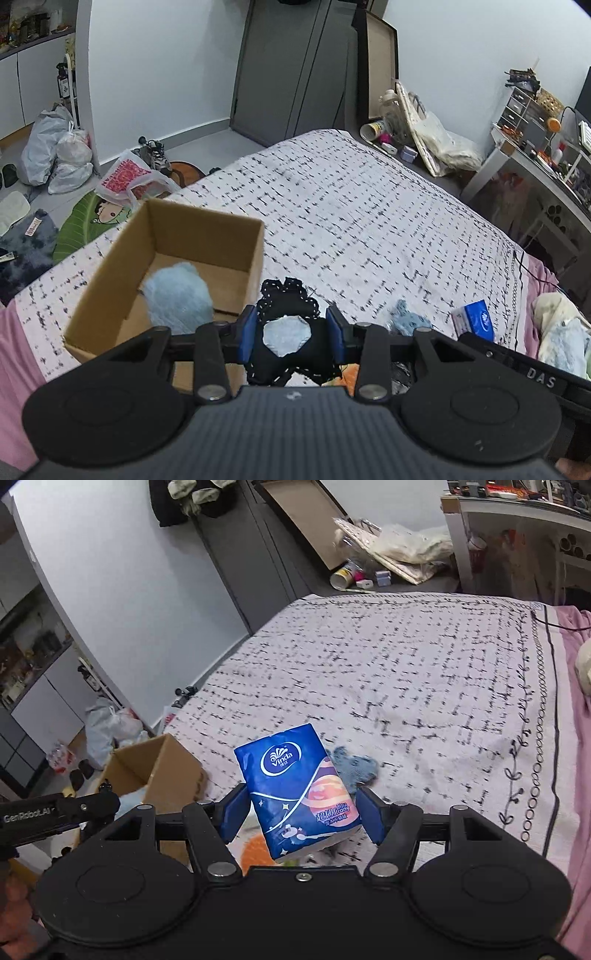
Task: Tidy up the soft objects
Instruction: 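Carry the lace item and tissue pack over the box with both tools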
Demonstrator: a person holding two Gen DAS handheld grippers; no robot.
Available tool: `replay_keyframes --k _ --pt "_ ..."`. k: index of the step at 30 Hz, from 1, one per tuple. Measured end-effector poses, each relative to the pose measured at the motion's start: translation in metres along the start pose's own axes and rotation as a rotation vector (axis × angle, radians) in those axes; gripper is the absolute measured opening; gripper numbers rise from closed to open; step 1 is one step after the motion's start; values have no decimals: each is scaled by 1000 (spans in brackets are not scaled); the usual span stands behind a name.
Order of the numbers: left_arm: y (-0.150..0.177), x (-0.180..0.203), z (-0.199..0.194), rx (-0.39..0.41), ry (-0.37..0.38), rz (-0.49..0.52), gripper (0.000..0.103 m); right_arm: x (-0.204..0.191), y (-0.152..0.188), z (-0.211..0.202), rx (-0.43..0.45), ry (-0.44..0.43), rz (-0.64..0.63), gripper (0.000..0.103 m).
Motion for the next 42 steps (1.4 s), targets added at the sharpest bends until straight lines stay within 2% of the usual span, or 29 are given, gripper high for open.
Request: replay_keyframes --k 7,11,22,34,38,42 --pt "-13 -18 3 16 1 5 39 -23 -4 -2 25 -21 -24 61" --pt "-20 -33 9 5 2 -24 39 -37 -8 0 44 -25 -26 61" --pt "-45 -59 23 20 5 -37 39 -67 -11 12 50 -65 -38 61" --pt "-38 -98 51 8 11 -134 40 -98 3 38 -6 -85 -84 61" --pt "-43 -103 54 29 29 -149 40 -110 2 44 -8 -101 -88 61" --pt "-45 -113 60 40 9 -160 43 -122 1 49 -7 -122 -87 61"
Point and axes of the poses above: each gripper's, at about its wrist camera, not at the fingertips, and z roughly the way its jaws point, x to its right, y to its underside, the point moved 9 cm from there along z, roughly the way its jaws point, and after that the axes turned 4 degrees about -z, right-handed, at the moved point
